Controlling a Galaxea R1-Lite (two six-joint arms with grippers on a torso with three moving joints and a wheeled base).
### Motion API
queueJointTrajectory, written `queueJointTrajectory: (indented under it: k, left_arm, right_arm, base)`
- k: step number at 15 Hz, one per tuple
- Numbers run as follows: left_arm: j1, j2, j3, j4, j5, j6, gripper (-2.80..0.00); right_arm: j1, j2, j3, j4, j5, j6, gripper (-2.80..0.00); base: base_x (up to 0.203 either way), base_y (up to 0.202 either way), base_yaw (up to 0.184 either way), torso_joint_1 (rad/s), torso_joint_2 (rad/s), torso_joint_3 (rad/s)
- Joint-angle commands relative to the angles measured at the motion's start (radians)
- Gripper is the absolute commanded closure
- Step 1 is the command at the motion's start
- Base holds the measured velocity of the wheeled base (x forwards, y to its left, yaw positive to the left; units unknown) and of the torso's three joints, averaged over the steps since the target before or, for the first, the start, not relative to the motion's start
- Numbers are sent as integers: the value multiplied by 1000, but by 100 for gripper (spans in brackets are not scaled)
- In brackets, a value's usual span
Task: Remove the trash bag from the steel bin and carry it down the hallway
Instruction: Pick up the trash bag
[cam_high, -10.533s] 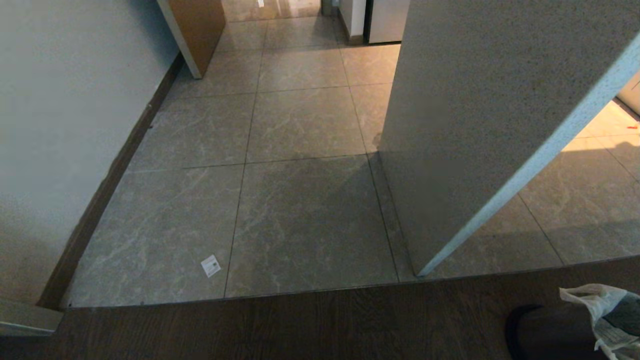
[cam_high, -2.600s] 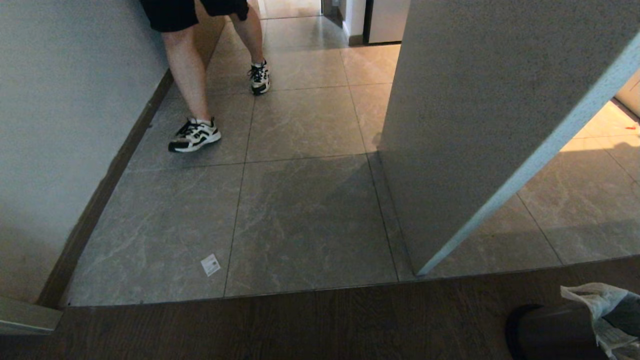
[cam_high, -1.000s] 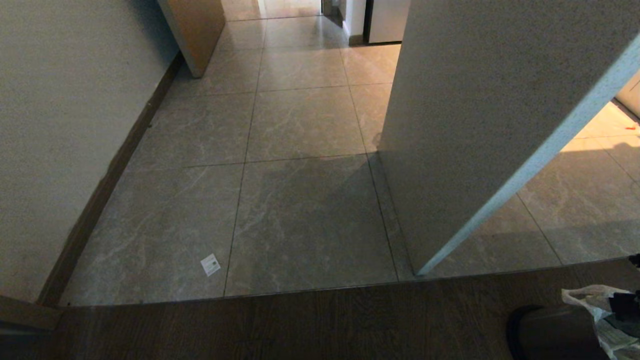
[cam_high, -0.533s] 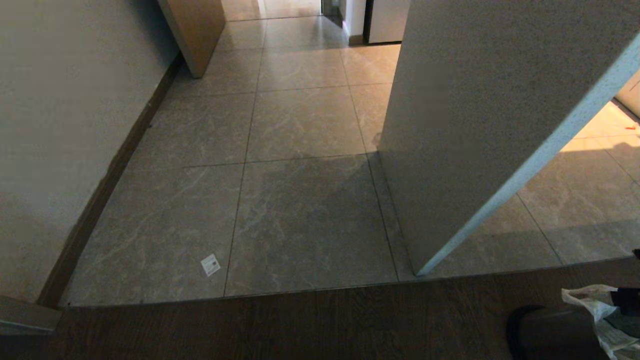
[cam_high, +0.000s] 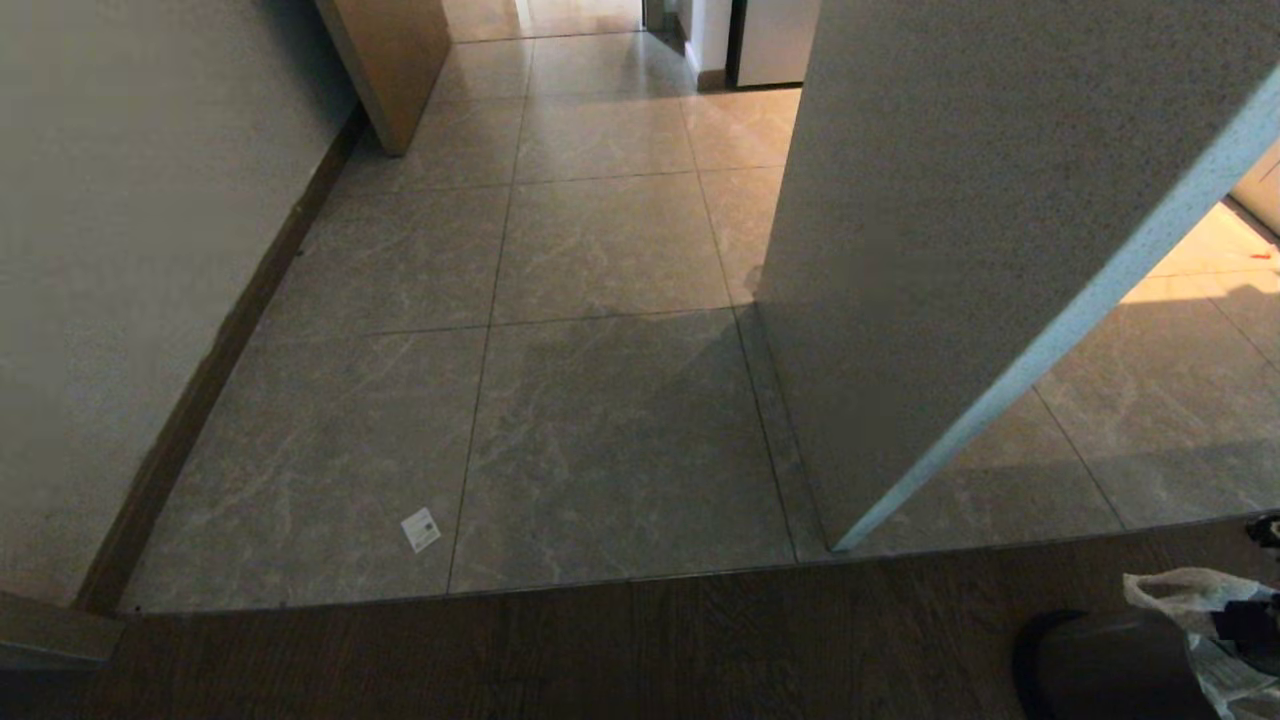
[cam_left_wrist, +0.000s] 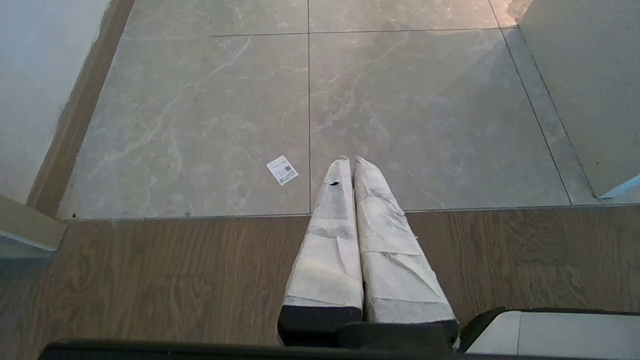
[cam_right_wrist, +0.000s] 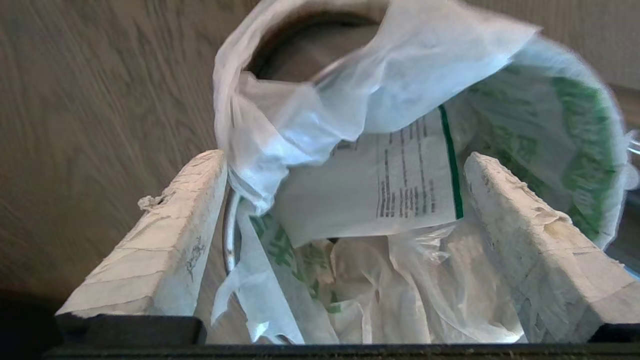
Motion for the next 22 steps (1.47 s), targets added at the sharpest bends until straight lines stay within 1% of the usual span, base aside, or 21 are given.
queueJointTrajectory:
  k: [1,6,8,12,14,19,20,22]
  left_arm:
    - [0,0,0,-1,0,0,0]
    - [0,0,0,-1,0,0,0]
    - [0,0,0,-1,0,0,0]
    - [0,0,0,-1,0,0,0]
    - [0,0,0,-1,0,0,0]
    - [0,0,0,-1,0,0,0]
    - [0,0,0,-1,0,0,0]
    - [0,0,0,-1,0,0,0]
  right_arm:
    - [-5,15,-2,7,1,-22,-280]
    - [-8,12,-10,30,-27,-50,-280]
    - [-26,15,-7,26,-62,-96,-280]
    - [-32,4,-5,40,-49,-88,-280]
    - [-31,-8,2,53,-2,-70,-280]
    - [-40,-49,6,63,-1,-72,-280]
    - [-42,-58,7,71,-8,-80,-280]
    - [-49,-65,6,79,-64,-117,-280]
  base:
    - [0,0,0,0,0,0]
    - [0,0,0,0,0,0]
    - [0,0,0,0,0,0]
    - [0,0,0,0,0,0]
    - [0,0,0,0,0,0]
    - [0,0,0,0,0,0]
    - [0,0,0,0,0,0]
    - [0,0,0,0,0,0]
